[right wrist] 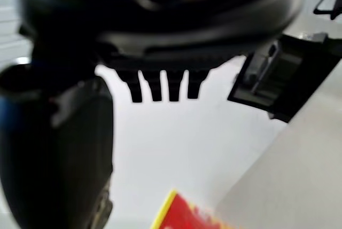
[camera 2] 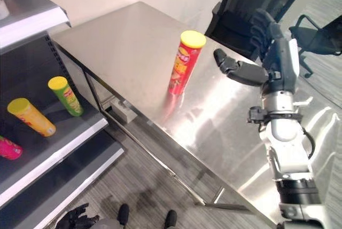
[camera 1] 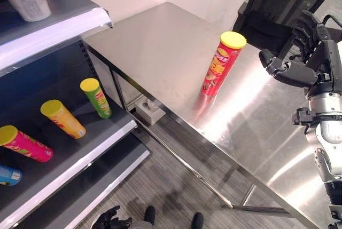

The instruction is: Put the goods on the table back onto the shelves and tidy them up.

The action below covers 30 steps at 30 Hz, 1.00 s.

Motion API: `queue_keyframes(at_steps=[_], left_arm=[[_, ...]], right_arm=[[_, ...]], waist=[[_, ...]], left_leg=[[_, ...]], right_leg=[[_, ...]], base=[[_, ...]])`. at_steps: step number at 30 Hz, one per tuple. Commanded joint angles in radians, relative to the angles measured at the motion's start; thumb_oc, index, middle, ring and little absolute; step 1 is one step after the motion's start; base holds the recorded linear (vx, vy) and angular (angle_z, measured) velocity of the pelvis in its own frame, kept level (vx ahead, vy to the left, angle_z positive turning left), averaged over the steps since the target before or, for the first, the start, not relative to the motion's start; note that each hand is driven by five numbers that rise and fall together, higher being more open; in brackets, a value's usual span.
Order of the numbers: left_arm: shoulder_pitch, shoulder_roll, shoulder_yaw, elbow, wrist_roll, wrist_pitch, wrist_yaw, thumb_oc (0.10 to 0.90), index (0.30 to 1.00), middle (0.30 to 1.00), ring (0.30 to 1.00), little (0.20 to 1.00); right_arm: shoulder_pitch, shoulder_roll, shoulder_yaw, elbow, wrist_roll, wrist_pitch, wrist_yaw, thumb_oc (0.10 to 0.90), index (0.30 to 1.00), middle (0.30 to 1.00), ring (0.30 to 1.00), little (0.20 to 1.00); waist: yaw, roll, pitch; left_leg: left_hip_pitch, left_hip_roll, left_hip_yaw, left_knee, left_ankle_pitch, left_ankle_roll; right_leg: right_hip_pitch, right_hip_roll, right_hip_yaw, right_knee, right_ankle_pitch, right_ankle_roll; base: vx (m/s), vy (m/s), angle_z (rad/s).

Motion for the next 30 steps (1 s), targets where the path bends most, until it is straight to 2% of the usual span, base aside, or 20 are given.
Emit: queue_keyframes(at_steps=[1, 10, 13, 17, 21, 27, 30], left_arm=[[-0.025, 0.033, -0.036, 0.007, 0.022, -0.026, -0.008, 0.8, 0.9, 0.9, 0.9, 0.9], [-0.015, 0.038, -0.068, 0.008, 0.022, -0.026, -0.017, 0.8, 0.9, 0.9, 0.9, 0.9], [-0.017, 0.044, -0.079, 0.02, 0.024, -0.026, -0.019, 0.8, 0.9, 0.9, 0.9, 0.9], [-0.023, 0.048, -0.084, 0.028, 0.022, -0.028, -0.014, 0.8, 0.9, 0.9, 0.9, 0.9], [-0.029, 0.045, -0.082, 0.04, 0.019, -0.025, -0.005, 0.8, 0.9, 0.9, 0.9, 0.9], [-0.026, 0.041, -0.071, 0.036, 0.012, -0.021, 0.004, 0.8, 0.9, 0.9, 0.9, 0.9], [-0.017, 0.045, -0.076, 0.034, 0.016, -0.018, 0.0, 0.8, 0.9, 0.9, 0.9, 0.9]], right_arm=[[-0.114, -0.11, -0.024, -0.026, 0.032, -0.059, 0.005, 0.8, 0.9, 0.9, 0.9, 0.9], [-0.224, -0.162, 0.177, 0.072, 0.156, -0.027, 0.101, 0.8, 0.9, 0.9, 0.9, 0.9], [-0.29, -0.206, 0.257, 0.12, 0.159, -0.011, 0.116, 0.8, 0.9, 0.9, 0.9, 0.9], [-0.355, -0.221, 0.299, 0.179, 0.141, -0.003, 0.098, 0.8, 0.9, 0.9, 0.9, 0.9], [-0.387, -0.206, 0.298, 0.201, 0.115, 0.002, 0.067, 0.8, 0.9, 0.9, 0.9, 0.9], [-0.346, -0.19, 0.208, 0.175, 0.112, -0.012, 0.029, 0.8, 0.9, 0.9, 0.9, 0.9], [-0.367, -0.199, 0.23, 0.222, 0.134, -0.004, 0.037, 0.8, 0.9, 0.9, 0.9, 0.9]], waist=[[0.004, 0.004, -0.09], [0.025, -0.012, -0.091], [0.03, -0.017, -0.09], [0.032, -0.02, -0.087], [0.033, -0.022, -0.086], [0.039, -0.027, -0.089], [0.046, -0.031, -0.091]], left_leg=[[-0.035, 0.053, 0.001, 0.002, -0.071, -0.048], [-0.03, 0.068, 0.0, 0.002, -0.068, -0.064], [-0.034, 0.068, 0.0, 0.002, -0.066, -0.067], [-0.039, 0.068, -0.004, 0.002, -0.064, -0.067], [-0.044, 0.066, -0.009, 0.002, -0.063, -0.067], [-0.052, 0.065, -0.019, 0.002, -0.065, -0.065], [-0.05, 0.064, -0.02, 0.002, -0.066, -0.065]], right_leg=[[0.013, -0.029, -0.045, 0.011, -0.055, 0.059], [0.033, -0.023, -0.065, 0.011, -0.069, 0.054], [0.033, -0.025, -0.076, 0.011, -0.067, 0.055], [0.032, -0.027, -0.082, 0.011, -0.062, 0.057], [0.032, -0.03, -0.088, 0.011, -0.062, 0.057], [0.031, -0.032, -0.1, 0.011, -0.065, 0.058], [0.033, -0.033, -0.101, 0.011, -0.064, 0.057]], base=[[0.0, -0.042, 0.04], [0.0, -0.02, 0.03], [0.0, -0.004, 0.09], [0.0, 0.002, 0.06], [0.01, 0.007, 0.06], [0.01, -0.004, 0.05], [0.01, -0.009, 0.03]])
